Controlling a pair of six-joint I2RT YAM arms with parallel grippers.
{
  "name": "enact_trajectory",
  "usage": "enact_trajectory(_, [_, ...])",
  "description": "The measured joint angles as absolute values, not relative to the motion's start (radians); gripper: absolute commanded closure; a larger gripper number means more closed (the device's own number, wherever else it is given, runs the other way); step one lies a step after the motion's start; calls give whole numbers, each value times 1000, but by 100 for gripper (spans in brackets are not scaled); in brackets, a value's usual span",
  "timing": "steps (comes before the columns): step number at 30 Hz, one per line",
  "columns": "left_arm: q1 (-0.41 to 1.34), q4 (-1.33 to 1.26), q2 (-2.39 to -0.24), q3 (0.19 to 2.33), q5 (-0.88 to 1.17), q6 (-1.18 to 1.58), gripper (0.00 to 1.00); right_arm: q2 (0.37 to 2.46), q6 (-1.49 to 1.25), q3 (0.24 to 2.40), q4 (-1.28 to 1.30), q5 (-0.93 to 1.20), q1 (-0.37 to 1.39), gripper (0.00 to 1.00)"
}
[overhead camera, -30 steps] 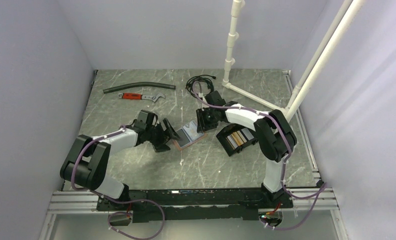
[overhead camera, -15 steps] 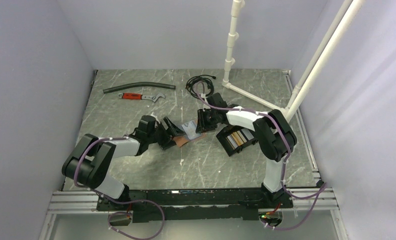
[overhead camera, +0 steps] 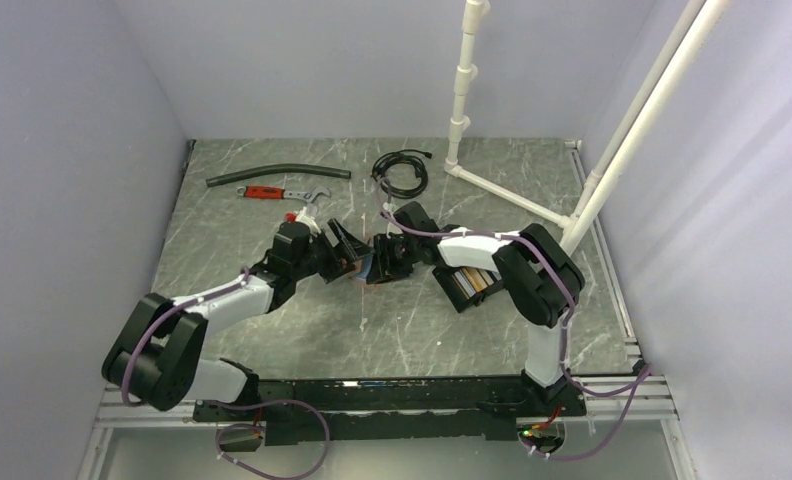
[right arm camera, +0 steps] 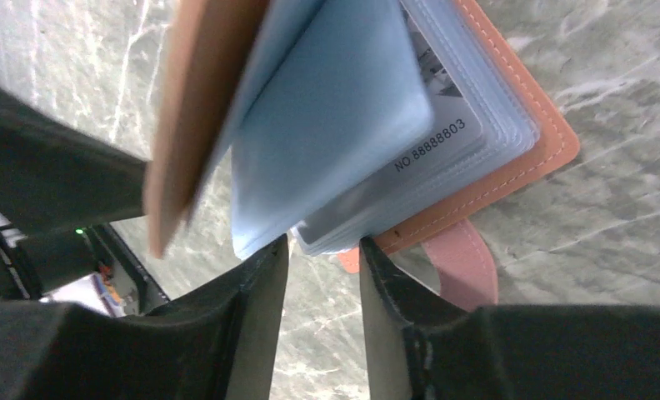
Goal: Put the credit cards into the card holder
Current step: Close the card holder at the center of the board.
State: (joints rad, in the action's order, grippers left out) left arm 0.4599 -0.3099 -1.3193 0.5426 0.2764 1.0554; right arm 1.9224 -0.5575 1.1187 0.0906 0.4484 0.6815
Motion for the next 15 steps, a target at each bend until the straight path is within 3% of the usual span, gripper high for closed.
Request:
enact_trajectory(9, [462, -335, -1448, 560, 327, 1055, 20, 1729, -614, 994, 145, 438, 551, 45])
enact_trajectory(12, [462, -342, -1462, 561, 339, 1055, 29, 1643, -614, 986, 161, 426, 487, 45])
enact_trajectory(15, [462, -347, -1480, 562, 344, 1052, 45, 1614, -618, 986, 152, 426, 459, 49])
